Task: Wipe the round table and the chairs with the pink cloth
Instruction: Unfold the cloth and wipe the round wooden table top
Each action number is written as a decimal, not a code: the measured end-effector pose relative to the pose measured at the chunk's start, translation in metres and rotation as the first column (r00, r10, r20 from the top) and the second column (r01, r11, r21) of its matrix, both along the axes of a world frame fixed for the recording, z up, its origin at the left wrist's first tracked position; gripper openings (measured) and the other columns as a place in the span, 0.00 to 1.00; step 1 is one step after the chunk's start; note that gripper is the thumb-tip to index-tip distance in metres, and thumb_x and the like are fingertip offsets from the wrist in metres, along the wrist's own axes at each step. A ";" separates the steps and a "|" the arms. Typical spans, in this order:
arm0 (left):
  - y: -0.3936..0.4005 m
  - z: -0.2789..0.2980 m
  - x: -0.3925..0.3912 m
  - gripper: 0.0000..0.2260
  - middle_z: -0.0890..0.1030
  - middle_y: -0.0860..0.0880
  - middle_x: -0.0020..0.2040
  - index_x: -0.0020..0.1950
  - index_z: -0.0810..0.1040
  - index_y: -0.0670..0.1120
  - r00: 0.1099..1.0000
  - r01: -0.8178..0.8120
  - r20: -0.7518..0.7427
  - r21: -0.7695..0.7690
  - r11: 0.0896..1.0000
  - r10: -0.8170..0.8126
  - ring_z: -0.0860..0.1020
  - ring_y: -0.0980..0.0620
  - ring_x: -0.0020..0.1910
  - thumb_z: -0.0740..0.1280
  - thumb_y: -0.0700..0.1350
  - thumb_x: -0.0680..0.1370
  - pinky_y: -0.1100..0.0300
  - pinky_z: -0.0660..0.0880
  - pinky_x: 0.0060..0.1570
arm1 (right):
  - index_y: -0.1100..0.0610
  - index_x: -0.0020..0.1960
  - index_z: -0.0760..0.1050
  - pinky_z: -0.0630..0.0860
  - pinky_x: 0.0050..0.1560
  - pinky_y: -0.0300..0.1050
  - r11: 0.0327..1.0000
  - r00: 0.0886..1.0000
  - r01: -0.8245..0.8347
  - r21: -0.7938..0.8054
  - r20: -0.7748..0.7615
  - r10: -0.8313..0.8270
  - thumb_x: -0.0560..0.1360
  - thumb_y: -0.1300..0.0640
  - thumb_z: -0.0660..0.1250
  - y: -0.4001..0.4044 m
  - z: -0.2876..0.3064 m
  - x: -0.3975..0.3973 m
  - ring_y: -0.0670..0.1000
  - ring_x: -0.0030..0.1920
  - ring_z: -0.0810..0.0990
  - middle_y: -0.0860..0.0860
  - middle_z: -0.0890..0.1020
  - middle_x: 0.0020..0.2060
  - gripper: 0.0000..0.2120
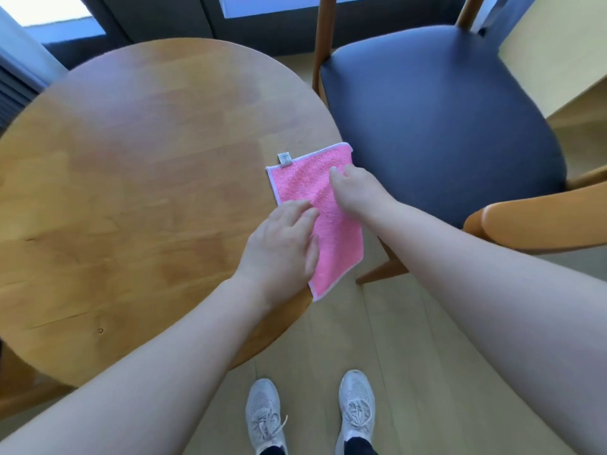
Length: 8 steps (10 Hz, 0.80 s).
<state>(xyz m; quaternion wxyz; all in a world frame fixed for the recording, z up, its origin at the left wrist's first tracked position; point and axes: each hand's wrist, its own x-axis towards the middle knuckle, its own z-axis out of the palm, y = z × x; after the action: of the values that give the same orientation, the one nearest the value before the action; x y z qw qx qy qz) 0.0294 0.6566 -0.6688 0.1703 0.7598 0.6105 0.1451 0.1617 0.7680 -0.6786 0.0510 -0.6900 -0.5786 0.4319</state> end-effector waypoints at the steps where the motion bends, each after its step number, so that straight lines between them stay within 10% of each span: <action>1: 0.023 -0.022 0.030 0.25 0.61 0.40 0.75 0.74 0.61 0.38 0.996 -0.016 -0.084 -0.153 0.988 0.003 0.58 0.44 0.75 0.59 0.46 0.80 0.52 0.52 0.74 | 0.64 0.60 0.73 0.71 0.52 0.47 0.999 0.999 -0.050 -0.017 -0.020 0.050 0.82 0.52 0.51 -0.001 0.001 0.014 0.62 0.58 0.75 0.62 0.77 0.58 0.19; 4: 0.047 -0.038 0.060 0.34 0.39 0.43 0.78 0.77 0.36 0.42 0.958 -0.100 -0.286 -0.243 0.965 0.027 0.37 0.47 0.76 0.52 0.54 0.80 0.49 0.38 0.74 | 0.56 0.47 0.71 0.70 0.45 0.46 0.987 0.989 -0.147 0.062 0.032 0.145 0.81 0.52 0.52 -0.013 0.019 0.024 0.58 0.46 0.75 0.57 0.79 0.49 0.12; 8: 0.023 -0.048 0.061 0.33 0.37 0.42 0.77 0.77 0.36 0.40 0.923 -0.101 -0.385 -0.189 0.977 0.020 0.34 0.47 0.76 0.50 0.52 0.80 0.50 0.35 0.74 | 0.57 0.38 0.66 0.60 0.36 0.44 0.856 0.969 -0.219 0.469 -0.001 0.248 0.80 0.55 0.56 -0.051 0.033 0.031 0.50 0.30 0.66 0.47 0.67 0.27 0.13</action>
<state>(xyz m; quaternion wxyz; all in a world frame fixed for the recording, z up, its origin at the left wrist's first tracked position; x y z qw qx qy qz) 0.0908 0.6801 -0.7169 0.1213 0.7325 0.6668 -0.0636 0.1924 0.7167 -0.6455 0.1798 -0.5686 -0.7428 0.3044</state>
